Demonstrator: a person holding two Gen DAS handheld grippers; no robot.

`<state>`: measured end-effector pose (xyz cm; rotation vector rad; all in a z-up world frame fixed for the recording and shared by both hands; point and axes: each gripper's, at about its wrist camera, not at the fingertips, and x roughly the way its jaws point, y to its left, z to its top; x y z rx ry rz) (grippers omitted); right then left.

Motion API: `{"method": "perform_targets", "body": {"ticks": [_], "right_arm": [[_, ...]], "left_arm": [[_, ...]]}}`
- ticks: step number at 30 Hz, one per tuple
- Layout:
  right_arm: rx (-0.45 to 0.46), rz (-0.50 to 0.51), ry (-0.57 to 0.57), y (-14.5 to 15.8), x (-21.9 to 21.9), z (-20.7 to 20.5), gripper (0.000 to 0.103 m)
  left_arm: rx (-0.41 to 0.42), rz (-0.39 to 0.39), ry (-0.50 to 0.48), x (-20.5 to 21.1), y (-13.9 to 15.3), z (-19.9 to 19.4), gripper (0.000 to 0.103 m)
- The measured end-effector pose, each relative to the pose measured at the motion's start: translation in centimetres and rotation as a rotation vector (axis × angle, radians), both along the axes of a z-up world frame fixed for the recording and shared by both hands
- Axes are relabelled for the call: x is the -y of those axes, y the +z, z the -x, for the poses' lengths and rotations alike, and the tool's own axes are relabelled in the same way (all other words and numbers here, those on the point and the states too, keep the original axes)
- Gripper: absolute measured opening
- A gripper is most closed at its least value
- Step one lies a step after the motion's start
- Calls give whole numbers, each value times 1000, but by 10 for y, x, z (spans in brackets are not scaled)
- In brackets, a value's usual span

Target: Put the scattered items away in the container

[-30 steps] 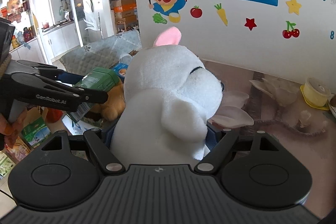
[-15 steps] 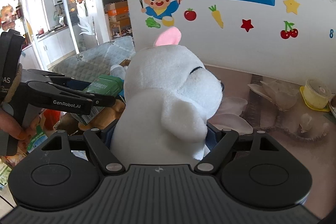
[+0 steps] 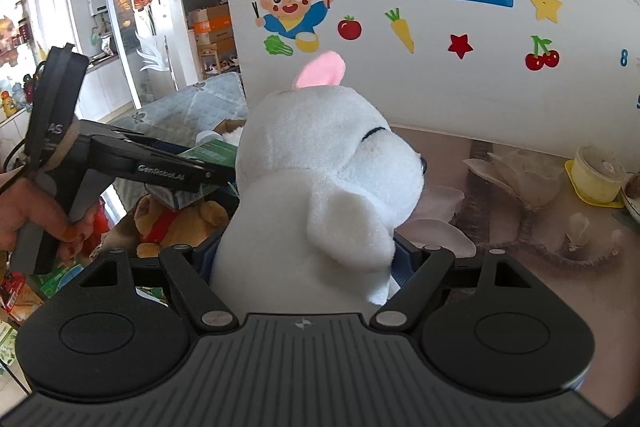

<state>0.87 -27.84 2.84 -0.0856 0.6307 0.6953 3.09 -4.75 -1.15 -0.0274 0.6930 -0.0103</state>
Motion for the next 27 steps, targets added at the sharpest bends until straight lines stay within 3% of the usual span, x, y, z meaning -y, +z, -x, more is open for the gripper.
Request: {"method": "perform_targets", "body": {"ticks": [20, 27], "right_arm": [[-16, 18, 6, -2, -21, -15, 99], [-16, 28, 28, -1, -38, -20, 99]], "left_arm": [[-21, -37, -31, 7, -23, -43, 68], [-6, -57, -34, 7, -26, -40, 76]]}}
